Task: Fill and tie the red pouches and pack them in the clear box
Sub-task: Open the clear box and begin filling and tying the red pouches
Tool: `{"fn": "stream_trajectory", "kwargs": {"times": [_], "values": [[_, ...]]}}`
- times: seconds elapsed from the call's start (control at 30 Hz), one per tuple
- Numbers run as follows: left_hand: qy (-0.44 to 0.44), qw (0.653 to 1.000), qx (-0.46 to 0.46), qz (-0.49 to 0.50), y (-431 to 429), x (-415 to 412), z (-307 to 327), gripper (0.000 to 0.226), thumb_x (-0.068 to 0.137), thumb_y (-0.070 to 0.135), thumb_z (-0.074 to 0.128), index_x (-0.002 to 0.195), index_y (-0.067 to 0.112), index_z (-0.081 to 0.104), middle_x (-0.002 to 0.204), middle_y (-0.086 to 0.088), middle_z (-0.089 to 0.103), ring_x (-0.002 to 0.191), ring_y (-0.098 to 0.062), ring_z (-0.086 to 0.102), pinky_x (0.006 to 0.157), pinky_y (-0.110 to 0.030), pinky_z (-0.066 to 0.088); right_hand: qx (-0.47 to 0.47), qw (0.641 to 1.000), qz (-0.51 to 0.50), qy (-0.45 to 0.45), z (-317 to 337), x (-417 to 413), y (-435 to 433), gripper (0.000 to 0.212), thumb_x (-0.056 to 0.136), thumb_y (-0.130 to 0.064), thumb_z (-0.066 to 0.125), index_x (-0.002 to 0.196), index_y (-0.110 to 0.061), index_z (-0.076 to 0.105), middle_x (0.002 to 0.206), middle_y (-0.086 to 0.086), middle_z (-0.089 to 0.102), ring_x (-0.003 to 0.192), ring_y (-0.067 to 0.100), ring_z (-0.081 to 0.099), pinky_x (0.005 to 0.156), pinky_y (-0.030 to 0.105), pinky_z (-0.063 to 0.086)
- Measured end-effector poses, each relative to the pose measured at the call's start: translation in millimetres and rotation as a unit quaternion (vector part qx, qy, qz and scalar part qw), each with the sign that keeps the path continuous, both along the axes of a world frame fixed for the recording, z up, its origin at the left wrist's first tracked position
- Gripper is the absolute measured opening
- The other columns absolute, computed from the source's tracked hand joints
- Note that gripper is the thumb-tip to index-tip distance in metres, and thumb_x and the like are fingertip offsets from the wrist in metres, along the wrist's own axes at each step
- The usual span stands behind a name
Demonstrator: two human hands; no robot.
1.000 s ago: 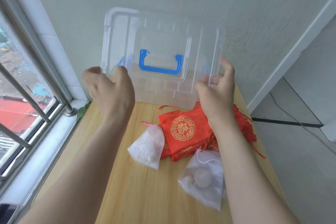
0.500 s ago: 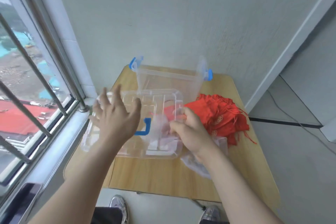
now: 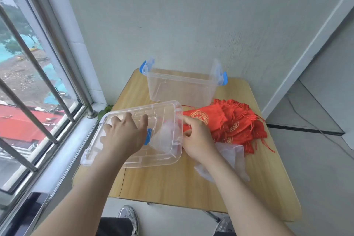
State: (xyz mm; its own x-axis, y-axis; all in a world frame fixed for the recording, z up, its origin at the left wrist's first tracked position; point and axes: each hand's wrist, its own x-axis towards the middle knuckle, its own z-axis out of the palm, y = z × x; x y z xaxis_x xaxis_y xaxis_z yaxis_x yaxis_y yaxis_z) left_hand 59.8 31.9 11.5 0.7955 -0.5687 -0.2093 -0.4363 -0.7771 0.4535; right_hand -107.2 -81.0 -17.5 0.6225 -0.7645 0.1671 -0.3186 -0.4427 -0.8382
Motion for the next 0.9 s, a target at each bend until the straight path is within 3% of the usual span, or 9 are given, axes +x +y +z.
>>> {"fn": "stream_trajectory", "kwargs": {"times": [0.07,0.13,0.23,0.3,0.37,0.43,0.67,0.8,0.9], "values": [[0.005,1.0,0.002,0.004,-2,3,-1,0.074,0.104,0.068,0.025,0.154,0.017,0.043,0.158,-0.02,0.038,0.149,-0.042,0.026,0.117,-0.056,0.026,0.011,1.0,-0.007,-0.009,2,5,1,0.032,0.088,-0.031,0.086,0.119,-0.032,0.077,0.079,-0.017,0.075,0.048,0.005,0.058,0.055,0.017,0.046],[0.019,1.0,0.006,0.011,-3,10,-6,0.082,0.1,0.072,0.018,0.152,0.015,0.046,0.157,-0.019,0.04,0.15,-0.04,0.025,0.117,-0.057,0.025,0.016,1.0,-0.018,0.012,1,13,0,0.042,0.08,-0.039,0.092,0.118,-0.032,0.077,0.084,-0.015,0.077,0.059,0.003,0.066,0.065,0.022,0.055],[0.044,0.999,0.007,0.022,-2,15,-10,0.087,0.097,0.075,0.015,0.149,0.014,0.047,0.158,-0.02,0.037,0.152,-0.039,0.021,0.118,-0.06,0.024,0.0,0.996,-0.051,0.071,-6,22,-7,0.032,0.083,-0.019,0.084,0.114,-0.025,0.077,0.085,-0.008,0.08,0.074,0.008,0.071,0.074,0.03,0.058],[0.058,0.998,0.006,0.028,0,14,-8,0.081,0.101,0.072,0.02,0.153,0.015,0.043,0.162,-0.02,0.03,0.153,-0.04,0.017,0.119,-0.06,0.023,0.023,0.994,-0.064,0.082,-6,24,-10,0.024,0.084,-0.018,0.082,0.107,-0.023,0.079,0.079,-0.006,0.078,0.074,0.007,0.072,0.07,0.025,0.057],[0.06,0.998,0.004,0.027,2,12,-4,0.078,0.102,0.071,0.023,0.155,0.017,0.04,0.165,-0.019,0.025,0.154,-0.041,0.013,0.12,-0.061,0.022,0.056,0.995,-0.063,0.059,-2,24,-12,0.018,0.086,-0.019,0.081,0.104,-0.021,0.081,0.08,-0.007,0.079,0.071,0.0,0.072,0.067,0.02,0.056],[0.061,0.998,0.001,0.02,1,9,-3,0.076,0.103,0.07,0.025,0.155,0.018,0.04,0.164,-0.017,0.024,0.154,-0.041,0.013,0.121,-0.061,0.021,0.045,0.996,-0.07,0.019,3,21,-15,0.017,0.09,-0.012,0.075,0.104,-0.018,0.084,0.089,-0.011,0.08,0.078,-0.004,0.072,0.074,0.02,0.056],[0.102,0.994,-0.025,-0.014,-2,4,-5,0.072,0.101,0.074,0.025,0.159,0.033,0.037,0.166,-0.008,0.021,0.155,-0.038,0.013,0.121,-0.066,0.024,-0.133,0.967,-0.19,-0.105,20,4,-18,0.03,0.095,0.002,0.055,0.103,-0.02,0.074,0.104,-0.005,0.067,0.1,0.015,0.064,0.094,0.033,0.049],[0.119,0.992,-0.007,-0.047,-6,1,-5,0.068,0.1,0.074,0.025,0.156,0.038,0.042,0.161,-0.005,0.031,0.152,-0.041,0.016,0.121,-0.064,0.021,-0.183,0.922,-0.283,-0.189,35,-5,-19,0.021,0.102,-0.001,0.057,0.111,-0.012,0.072,0.106,-0.02,0.051,0.105,0.018,0.058,0.094,0.027,0.046],[0.108,0.993,0.015,-0.052,-14,-2,-3,0.063,0.102,0.069,0.025,0.152,0.038,0.047,0.158,-0.005,0.037,0.149,-0.042,0.021,0.119,-0.059,0.02,-0.175,0.915,-0.307,-0.193,40,-9,-24,0.014,0.11,-0.015,0.052,0.112,-0.012,0.066,0.098,-0.014,0.062,0.094,0.017,0.06,0.079,0.017,0.043]]}}
